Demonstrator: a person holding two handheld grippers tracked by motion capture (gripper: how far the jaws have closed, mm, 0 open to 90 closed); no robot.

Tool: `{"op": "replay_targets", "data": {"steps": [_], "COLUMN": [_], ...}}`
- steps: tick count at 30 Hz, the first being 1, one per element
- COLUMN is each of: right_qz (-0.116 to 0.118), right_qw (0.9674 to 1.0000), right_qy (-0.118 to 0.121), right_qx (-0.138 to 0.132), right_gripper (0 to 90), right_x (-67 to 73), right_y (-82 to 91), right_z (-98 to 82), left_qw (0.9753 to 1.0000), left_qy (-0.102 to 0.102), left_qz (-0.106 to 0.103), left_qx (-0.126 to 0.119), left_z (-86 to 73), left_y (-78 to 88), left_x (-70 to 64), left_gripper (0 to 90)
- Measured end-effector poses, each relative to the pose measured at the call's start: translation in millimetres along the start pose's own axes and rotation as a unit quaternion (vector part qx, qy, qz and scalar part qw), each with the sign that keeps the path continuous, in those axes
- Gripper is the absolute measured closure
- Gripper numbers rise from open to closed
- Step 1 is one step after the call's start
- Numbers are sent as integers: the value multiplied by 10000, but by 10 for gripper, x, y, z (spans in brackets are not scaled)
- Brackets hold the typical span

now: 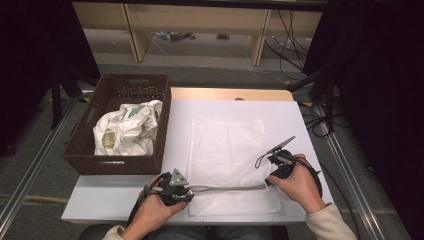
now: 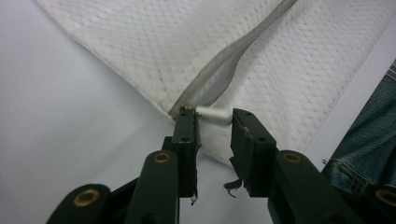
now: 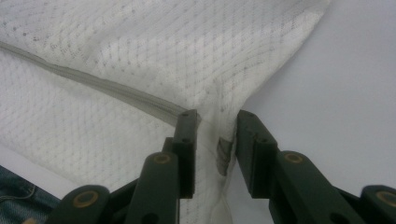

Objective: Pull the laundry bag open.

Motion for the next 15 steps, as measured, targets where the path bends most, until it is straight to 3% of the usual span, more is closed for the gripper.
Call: {"op": "replay_targets", "data": {"steps": [2, 3, 6, 8, 10, 11, 12, 13, 14, 15], "right_qz": [27, 33, 1, 17, -33, -44, 9, 22, 11, -7], "right_qw": [10000, 10000, 10000, 10000, 10000, 10000, 9998, 9998, 10000, 10000], "right_qy": [38, 34, -14, -45, -16, -49, -209, -185, 90, 10], "right_qx": [-16, -3, -17, 36, 3, 1, 52, 72, -5, -64], "right_gripper": [706, 705, 706, 706, 706, 706, 706, 706, 706, 706], "right_x": [2, 4, 6, 19, 14, 18, 49, 49, 17, 35], "right_y": [8, 9, 3, 9, 5, 7, 17, 19, 19, 20], "right_z": [-4, -5, 2, -6, 0, 0, -11, -14, -2, 9], "left_qw": [10000, 9999, 10000, 9998, 9997, 9997, 9999, 9998, 9996, 9996], "left_qy": [51, 54, -41, 103, 22, 68, 17, 22, 23, 15], "left_qz": [-14, -19, -50, -139, -222, -197, -159, -185, -231, -204], "left_qx": [-23, -152, -62, -44, -29, -84, 10, -78, -144, -185], "left_z": [8, 23, 2, -8, -15, -9, -25, -10, 2, 8], "left_y": [-1, -14, -49, -97, -136, -165, -158, -169, -170, -163], "left_x": [-37, -66, -62, -38, -8, 6, 11, 4, -7, -11], "left_gripper": [707, 708, 710, 712, 711, 710, 710, 707, 701, 694]}}
Point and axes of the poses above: each handheld gripper's, and its own axes: y roughly backward along the jaws, z roughly out of its top, x roughly to its left, the point moved 8 cm from there along -y, roughly forward along the jaws, and after that the axes turned 12 degrees about x, right-handed, at the moved point
